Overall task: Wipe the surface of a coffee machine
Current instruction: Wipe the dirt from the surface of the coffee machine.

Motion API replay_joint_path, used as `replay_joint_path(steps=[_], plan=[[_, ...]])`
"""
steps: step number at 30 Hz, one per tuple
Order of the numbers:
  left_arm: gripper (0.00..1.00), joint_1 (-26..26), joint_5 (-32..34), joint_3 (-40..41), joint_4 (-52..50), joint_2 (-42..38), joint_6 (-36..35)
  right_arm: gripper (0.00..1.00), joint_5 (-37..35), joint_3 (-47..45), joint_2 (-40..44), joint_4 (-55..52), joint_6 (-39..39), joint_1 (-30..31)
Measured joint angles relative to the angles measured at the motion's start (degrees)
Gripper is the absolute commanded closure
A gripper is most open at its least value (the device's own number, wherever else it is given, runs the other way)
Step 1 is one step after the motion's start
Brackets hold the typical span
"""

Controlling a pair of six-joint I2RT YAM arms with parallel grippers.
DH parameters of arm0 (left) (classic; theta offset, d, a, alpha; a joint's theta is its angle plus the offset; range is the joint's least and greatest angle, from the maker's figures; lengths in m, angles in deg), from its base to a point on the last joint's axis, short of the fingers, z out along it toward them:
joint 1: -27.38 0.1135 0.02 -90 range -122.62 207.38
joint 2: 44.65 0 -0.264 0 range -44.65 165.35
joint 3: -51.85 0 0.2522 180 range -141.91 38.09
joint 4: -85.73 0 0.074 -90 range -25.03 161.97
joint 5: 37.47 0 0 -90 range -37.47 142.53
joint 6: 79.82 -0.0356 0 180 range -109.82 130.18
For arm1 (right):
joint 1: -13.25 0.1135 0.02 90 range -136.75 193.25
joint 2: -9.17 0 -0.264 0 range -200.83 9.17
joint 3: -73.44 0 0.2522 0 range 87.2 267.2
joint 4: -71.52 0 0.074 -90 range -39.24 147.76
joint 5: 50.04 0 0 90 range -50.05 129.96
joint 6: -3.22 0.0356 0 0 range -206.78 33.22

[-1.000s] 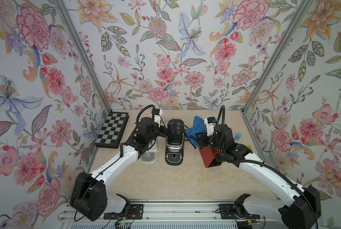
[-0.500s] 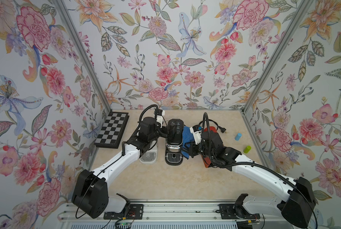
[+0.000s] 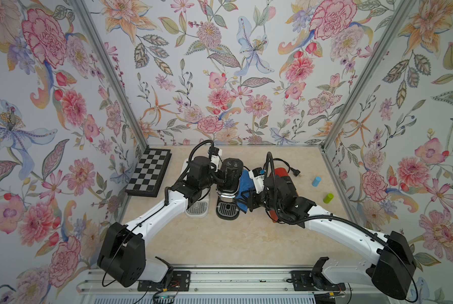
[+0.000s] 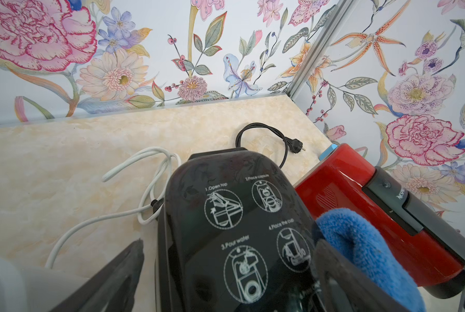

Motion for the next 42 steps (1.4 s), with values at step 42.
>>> replay_joint_path(steps=[42], plan=[[0.01,-1.27,0.2,-0.5,-0.04,0.85,0.0,1.0,1.92,-2.8,-0.31,7.76,3.85,-3.54]])
